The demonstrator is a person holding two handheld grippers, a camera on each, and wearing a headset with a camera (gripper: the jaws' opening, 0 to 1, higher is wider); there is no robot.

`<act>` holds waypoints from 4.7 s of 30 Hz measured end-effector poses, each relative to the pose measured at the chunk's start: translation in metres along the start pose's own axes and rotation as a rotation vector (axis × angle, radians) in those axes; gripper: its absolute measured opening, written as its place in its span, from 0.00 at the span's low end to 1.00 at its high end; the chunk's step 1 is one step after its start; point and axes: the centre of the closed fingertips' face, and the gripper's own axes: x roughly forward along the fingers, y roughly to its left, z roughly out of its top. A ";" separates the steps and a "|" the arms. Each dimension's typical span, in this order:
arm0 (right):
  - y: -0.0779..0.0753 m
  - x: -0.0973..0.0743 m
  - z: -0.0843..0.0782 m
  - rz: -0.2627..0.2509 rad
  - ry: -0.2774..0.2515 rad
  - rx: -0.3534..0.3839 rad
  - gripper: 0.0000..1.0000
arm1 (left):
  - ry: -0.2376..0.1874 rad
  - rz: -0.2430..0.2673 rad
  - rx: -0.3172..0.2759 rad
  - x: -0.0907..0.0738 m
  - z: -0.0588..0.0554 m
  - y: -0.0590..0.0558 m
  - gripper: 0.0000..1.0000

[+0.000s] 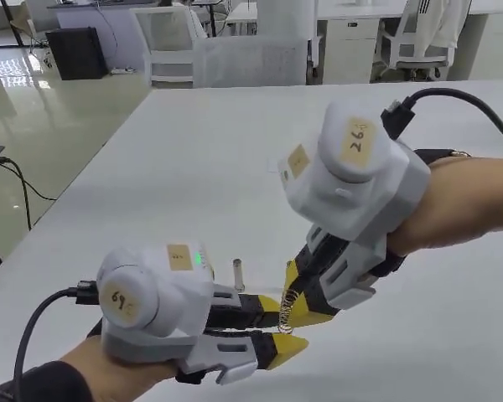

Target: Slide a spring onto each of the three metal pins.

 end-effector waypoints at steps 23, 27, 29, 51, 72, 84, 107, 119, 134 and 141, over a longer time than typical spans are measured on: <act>-0.017 -0.005 -0.016 -0.029 0.018 0.043 0.07 | -0.023 0.045 -0.068 -0.008 -0.006 0.014 0.18; -0.021 -0.008 -0.021 -0.039 0.021 0.057 0.07 | -0.032 0.066 -0.085 -0.012 -0.007 0.019 0.20; -0.023 -0.009 -0.023 -0.044 0.023 0.061 0.07 | -0.031 0.075 -0.090 -0.013 -0.008 0.022 0.22; -0.043 -0.014 -0.030 -0.081 0.032 0.083 0.08 | -0.040 0.157 -0.158 -0.026 -0.018 0.044 0.37; -0.064 -0.016 -0.034 -0.118 0.041 0.087 0.08 | -0.032 0.206 -0.208 -0.032 -0.028 0.054 0.51; -0.082 -0.016 -0.037 -0.147 0.051 0.097 0.08 | -0.025 0.224 -0.211 -0.034 -0.030 0.057 0.56; -0.118 0.006 -0.051 -0.176 0.066 0.132 0.08 | -0.004 0.229 -0.212 -0.032 -0.036 0.056 0.57; -0.125 0.019 -0.057 -0.167 0.079 0.145 0.08 | -0.003 0.231 -0.218 -0.032 -0.037 0.056 0.58; -0.125 0.026 -0.057 -0.157 0.083 0.153 0.08 | 0.002 0.233 -0.221 -0.033 -0.038 0.057 0.58; -0.125 0.030 -0.061 -0.149 0.090 0.161 0.08 | 0.004 0.232 -0.223 -0.034 -0.039 0.057 0.57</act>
